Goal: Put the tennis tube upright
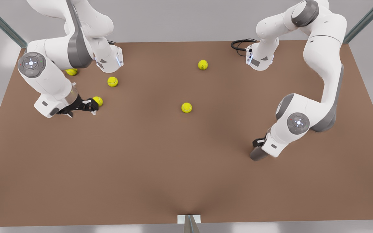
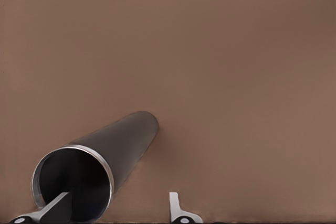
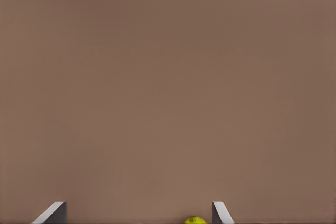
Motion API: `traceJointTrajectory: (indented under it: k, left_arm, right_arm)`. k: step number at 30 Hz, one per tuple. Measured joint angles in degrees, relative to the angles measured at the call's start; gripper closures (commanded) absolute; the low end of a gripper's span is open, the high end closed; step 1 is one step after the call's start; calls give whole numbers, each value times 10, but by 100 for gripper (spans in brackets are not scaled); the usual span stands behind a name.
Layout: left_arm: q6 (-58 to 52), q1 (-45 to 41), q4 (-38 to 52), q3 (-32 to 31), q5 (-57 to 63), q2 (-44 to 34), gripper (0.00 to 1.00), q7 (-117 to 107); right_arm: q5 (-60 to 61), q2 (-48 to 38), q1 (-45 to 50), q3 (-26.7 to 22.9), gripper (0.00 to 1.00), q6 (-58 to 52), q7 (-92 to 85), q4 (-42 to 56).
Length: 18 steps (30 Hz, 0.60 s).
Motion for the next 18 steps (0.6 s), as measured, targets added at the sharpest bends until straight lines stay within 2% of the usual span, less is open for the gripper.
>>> traceJointTrajectory:
  k: [2, 3, 5, 6, 10, 11, 12, 13, 14, 15, 18]
  left_arm:
    - [-178, 10, 73, -32, -1, -47, 0, 79]
    - [-235, 42, 95, -67, -3, -69, 0, 130]
    - [-216, 288, 27, -316, -9, -72, 0, 153]
    - [-174, 367, -15, -383, -11, -74, 0, 150]
    - [-193, 342, -14, -393, -6, -80, 0, 115]
    - [-273, 192, 72, -218, 7, -77, 0, 148]
    - [-323, 6, 170, -12, 8, -88, 0, 201]
    - [-281, -167, 137, 236, -18, -159, 0, 253]
    - [-132, -220, -55, 315, -53, -285, 0, 258]
    - [-76, -226, -132, 317, -81, -337, 0, 257]
    - [-79, -223, -135, 313, -130, -339, 0, 249]
  right_arm:
    - [0, 0, -27, 0, 0, 3, 0, -1]
    - [0, 0, -39, 0, 0, 3, 0, -1]
    - [0, 1, -53, 0, 0, 4, 0, -1]
    - [0, 0, -53, 0, 0, 4, 0, -1]
    - [0, 0, -19, 0, 0, 4, 0, -1]
    - [0, 1, -8, 0, 0, 4, 0, -1]
    - [0, 1, 0, 0, 0, 4, 0, -1]
    - [0, 1, 5, 0, 0, 4, 0, -1]
    - [0, 1, 7, 0, 0, 5, 0, -1]
    - [0, 2, 4, 0, 0, 5, 0, -1]
    - [0, 3, -22, 0, 0, 6, 0, -1]
